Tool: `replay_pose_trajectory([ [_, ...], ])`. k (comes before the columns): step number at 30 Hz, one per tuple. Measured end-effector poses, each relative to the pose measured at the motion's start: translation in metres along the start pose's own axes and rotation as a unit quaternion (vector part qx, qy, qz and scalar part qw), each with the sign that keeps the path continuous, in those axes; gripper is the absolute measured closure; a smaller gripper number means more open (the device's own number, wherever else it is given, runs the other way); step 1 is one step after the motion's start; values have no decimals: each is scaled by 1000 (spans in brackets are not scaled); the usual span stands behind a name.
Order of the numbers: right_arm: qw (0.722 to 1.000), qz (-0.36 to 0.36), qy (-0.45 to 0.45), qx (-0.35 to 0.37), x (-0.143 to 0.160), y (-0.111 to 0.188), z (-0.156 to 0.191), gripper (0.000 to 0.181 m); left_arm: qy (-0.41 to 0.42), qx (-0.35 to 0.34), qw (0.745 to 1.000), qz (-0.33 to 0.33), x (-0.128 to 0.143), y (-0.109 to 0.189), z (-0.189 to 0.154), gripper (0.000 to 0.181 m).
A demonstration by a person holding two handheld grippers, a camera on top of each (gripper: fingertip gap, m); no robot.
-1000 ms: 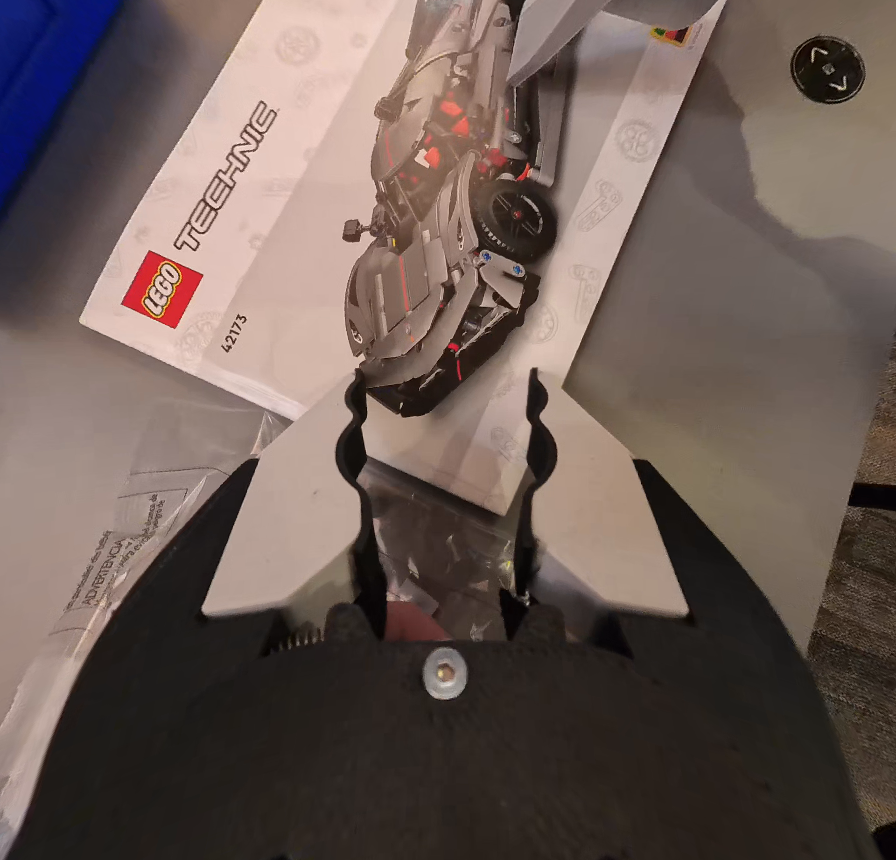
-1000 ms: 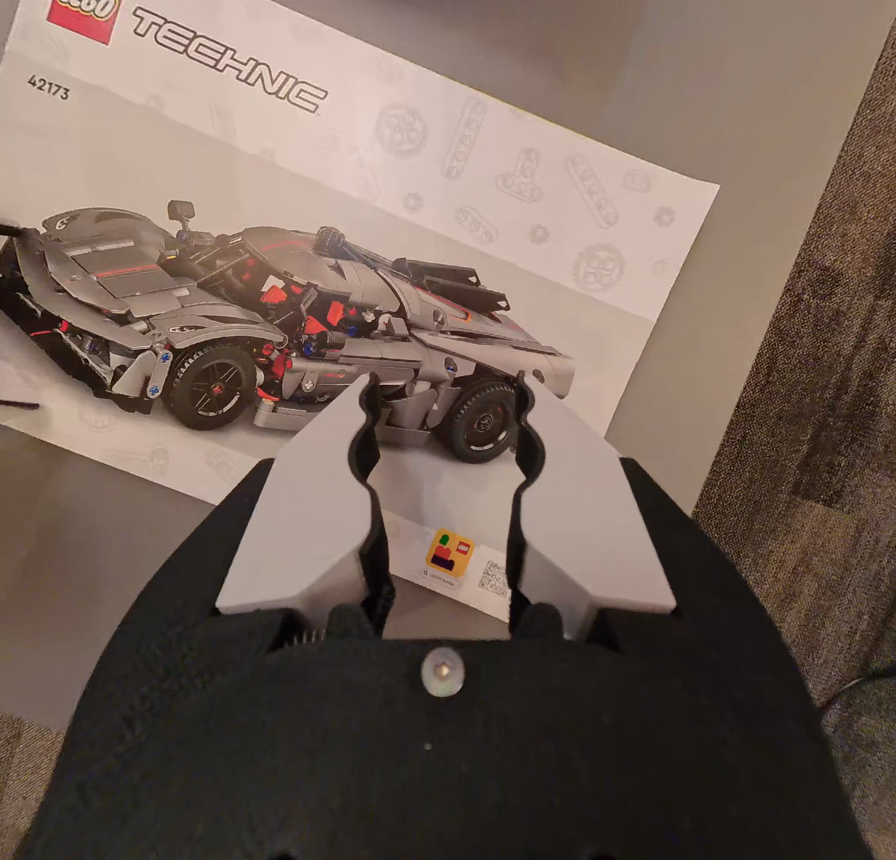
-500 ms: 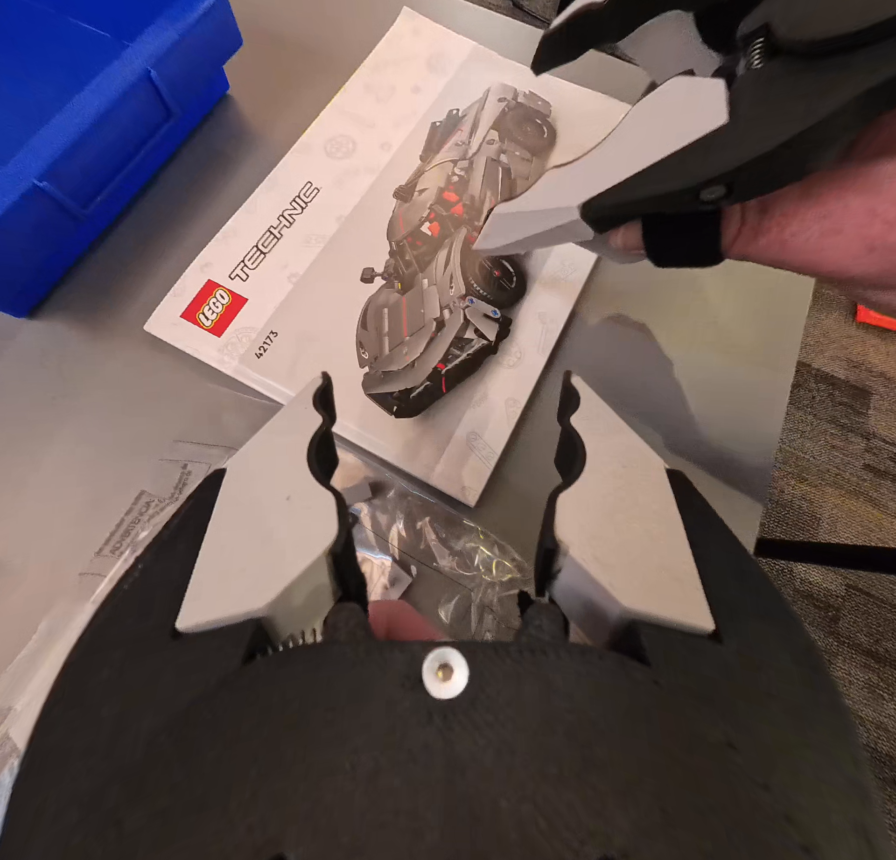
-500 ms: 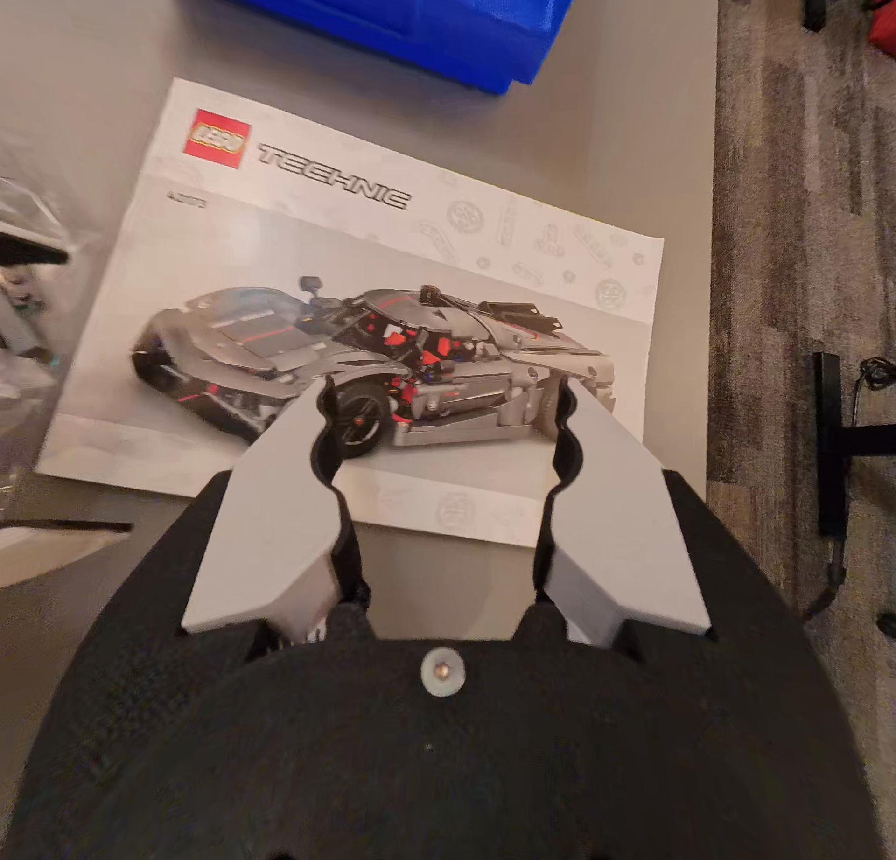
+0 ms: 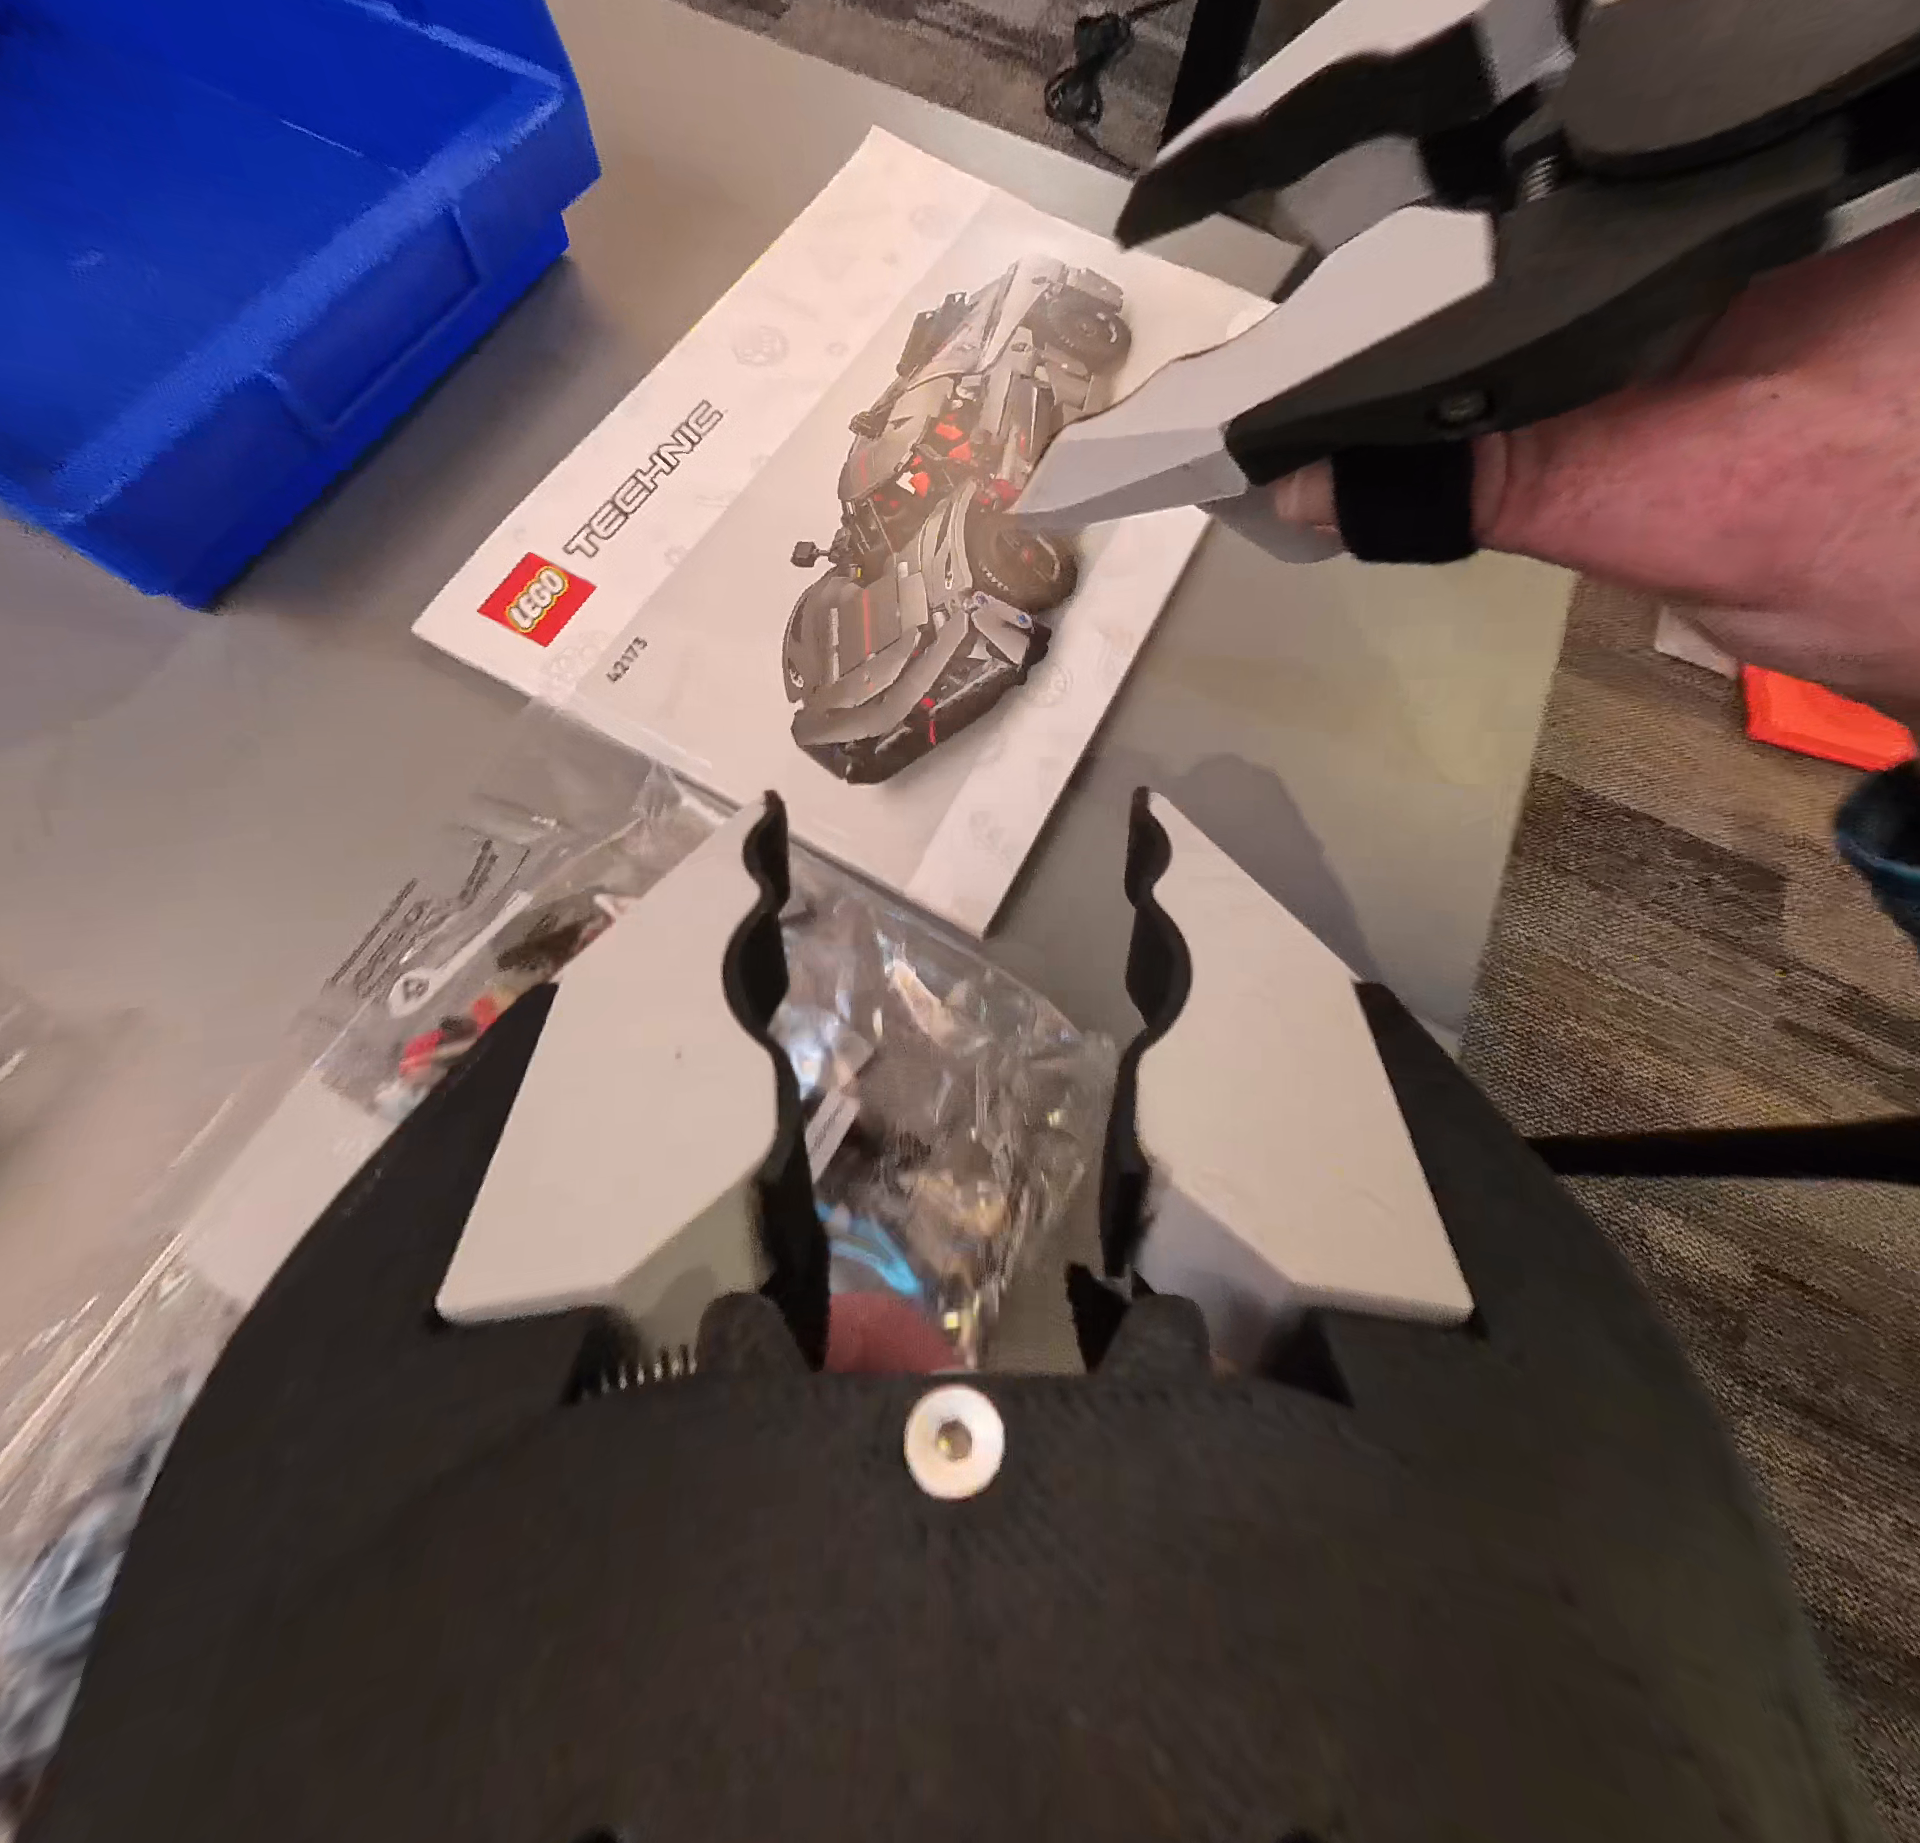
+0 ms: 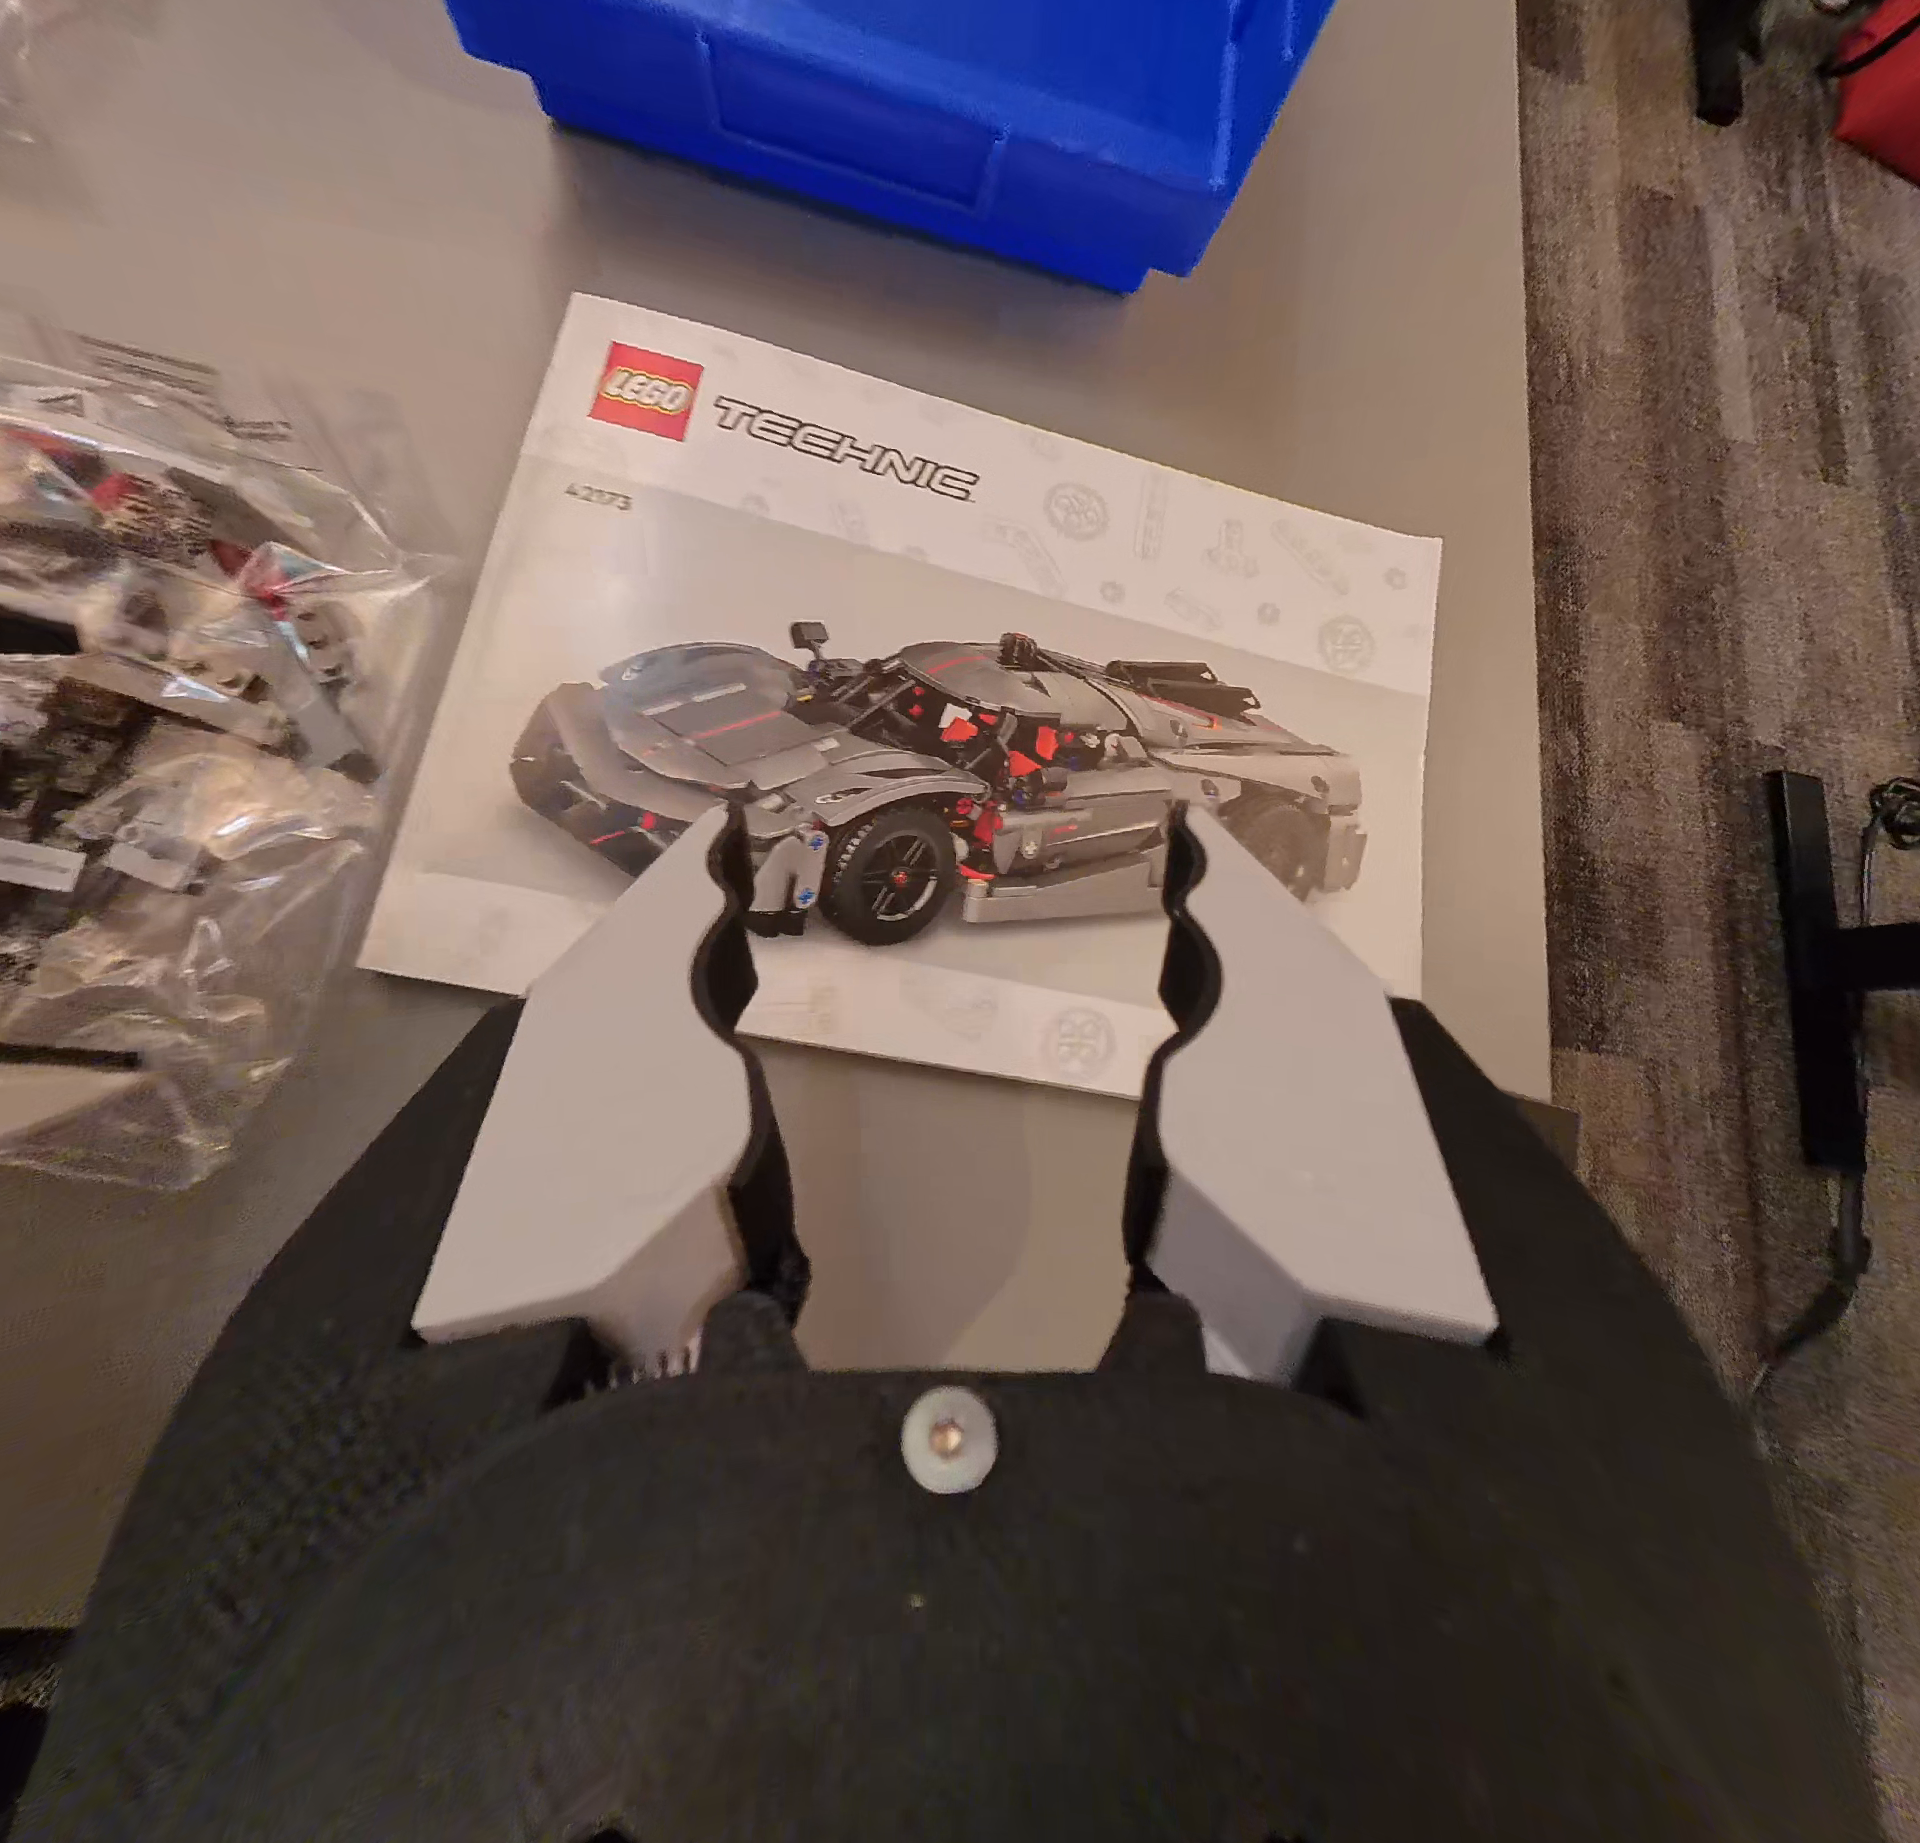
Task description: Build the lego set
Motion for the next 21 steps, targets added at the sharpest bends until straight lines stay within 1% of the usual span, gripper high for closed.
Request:
replay_pose_trajectory([
  [2,1000,-14,7,-13,-5,3,10,118,-7,1,1000,-16,-4,27,2,124],
  [3,999,-21,10,-32,-7,4,20,132,-14,4,1000,-27,-7,43,3,127],
  [4,998,-34,11,-57,-11,6,33,142,-24,10,999,-38,-9,61,4,129],
  [6,993,-44,12,-107,-17,10,60,149,-59,11,997,-51,-11,103,10,133],
  [8,988,-72,9,-136,-30,17,84,149,-86,-31,994,-56,-7,149,33,133],
  [9,984,-80,3,-157,-35,20,99,148,-94,-57,993,-47,1,172,49,132],
  [10,981,-87,-1,-175,-41,23,116,144,-99,-85,991,-35,11,195,67,129],
  [11,976,-92,-6,-197,-46,25,136,134,-99,-116,988,-22,23,218,88,127],
  [12,969,-97,-13,-226,-52,26,159,127,-95,-144,985,-8,36,241,109,125],
  [13,961,-97,-16,-257,-56,27,185,123,-89,-163,983,5,49,262,126,124],
  [14,952,-98,-17,-290,-60,28,213,122,-80,-185,979,14,61,283,144,122],
  [16,924,-95,-32,-368,-67,32,274,119,-67,-239,968,44,87,324,179,118],
  [18,898,-67,-36,-434,-69,34,329,116,-63,-278,957,51,106,360,204,117],
  [19,886,-62,-43,-458,-72,36,353,115,-59,-298,950,66,119,377,215,117],
  [21,871,-53,-52,-485,-79,32,391,119,-38,-312,946,80,142,400,227,114],
])
Point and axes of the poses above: each gripper's, where its closed fingertips meet, y back along the fingers, x out of its underside, z = x × y across the jaws, the point moved 1 cm from there along y, back along the fingers, and after that the axes turned 10 degrees about -z, right-handed, at the moved point
